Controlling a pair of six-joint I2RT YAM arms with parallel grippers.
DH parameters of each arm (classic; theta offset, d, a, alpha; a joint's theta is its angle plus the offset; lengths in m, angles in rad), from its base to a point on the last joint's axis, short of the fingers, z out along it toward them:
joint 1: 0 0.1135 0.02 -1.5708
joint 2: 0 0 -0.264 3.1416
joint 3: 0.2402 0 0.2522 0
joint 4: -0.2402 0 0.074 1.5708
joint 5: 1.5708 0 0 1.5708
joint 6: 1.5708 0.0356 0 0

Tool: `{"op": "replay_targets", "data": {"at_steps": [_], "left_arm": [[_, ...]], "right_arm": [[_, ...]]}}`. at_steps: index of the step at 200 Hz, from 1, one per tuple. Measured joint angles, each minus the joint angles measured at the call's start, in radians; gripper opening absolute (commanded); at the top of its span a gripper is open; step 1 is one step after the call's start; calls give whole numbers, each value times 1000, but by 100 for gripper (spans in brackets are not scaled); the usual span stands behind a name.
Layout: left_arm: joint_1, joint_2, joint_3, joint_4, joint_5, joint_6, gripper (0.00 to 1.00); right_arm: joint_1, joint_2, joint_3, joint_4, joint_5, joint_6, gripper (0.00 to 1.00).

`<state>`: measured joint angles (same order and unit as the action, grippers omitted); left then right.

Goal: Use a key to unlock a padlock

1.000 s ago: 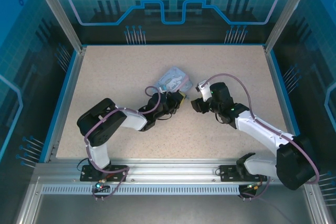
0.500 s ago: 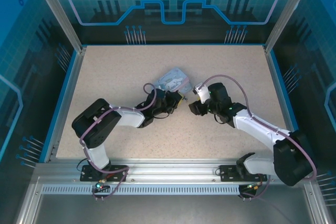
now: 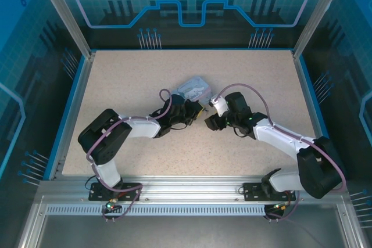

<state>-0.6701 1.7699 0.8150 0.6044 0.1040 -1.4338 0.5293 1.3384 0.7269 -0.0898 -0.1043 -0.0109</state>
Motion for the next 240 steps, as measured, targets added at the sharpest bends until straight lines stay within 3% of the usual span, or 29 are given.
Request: {"op": "replay_targets", "data": {"at_steps": [105, 187, 240], "left_arm": [[1, 0, 15, -32, 18, 3, 0], [7, 0, 26, -47, 26, 4, 0], [10, -11, 26, -61, 35, 19, 0]], "right_arm": [[59, 85, 69, 0, 156, -42, 54], [68, 134, 105, -29, 184, -58, 51], [69, 146, 122, -42, 206, -69, 42]]}}
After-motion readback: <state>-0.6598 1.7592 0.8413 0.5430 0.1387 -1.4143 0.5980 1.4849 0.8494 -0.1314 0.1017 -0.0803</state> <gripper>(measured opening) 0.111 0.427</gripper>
